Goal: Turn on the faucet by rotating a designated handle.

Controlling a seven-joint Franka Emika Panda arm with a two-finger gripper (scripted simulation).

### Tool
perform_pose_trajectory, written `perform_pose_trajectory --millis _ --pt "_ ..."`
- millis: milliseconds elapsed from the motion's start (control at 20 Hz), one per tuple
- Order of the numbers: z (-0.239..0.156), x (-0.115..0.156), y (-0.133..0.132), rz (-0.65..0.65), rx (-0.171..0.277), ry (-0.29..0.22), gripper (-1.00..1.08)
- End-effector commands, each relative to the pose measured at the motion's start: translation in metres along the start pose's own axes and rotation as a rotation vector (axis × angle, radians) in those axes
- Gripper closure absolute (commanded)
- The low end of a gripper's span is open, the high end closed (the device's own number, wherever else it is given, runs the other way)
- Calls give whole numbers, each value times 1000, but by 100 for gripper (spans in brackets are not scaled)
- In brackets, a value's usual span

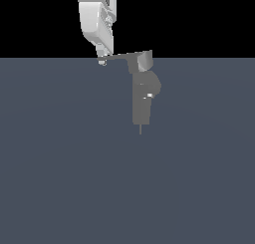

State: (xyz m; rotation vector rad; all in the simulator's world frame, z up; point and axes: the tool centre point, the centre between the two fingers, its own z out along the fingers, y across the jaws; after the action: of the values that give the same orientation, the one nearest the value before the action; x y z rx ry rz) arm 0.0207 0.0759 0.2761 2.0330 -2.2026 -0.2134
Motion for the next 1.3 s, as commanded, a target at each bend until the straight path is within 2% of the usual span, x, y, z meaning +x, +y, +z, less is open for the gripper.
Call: perform_pose_trajectory --millis 0,300,350,1250 --pt "-2 -3 9 -4 -1 0 108" --pt "-2 -3 22 -4 -1 0 108" --pt "2 0 18 2 -5 5 108" --pt "0 36 60 -1 -2 2 108"
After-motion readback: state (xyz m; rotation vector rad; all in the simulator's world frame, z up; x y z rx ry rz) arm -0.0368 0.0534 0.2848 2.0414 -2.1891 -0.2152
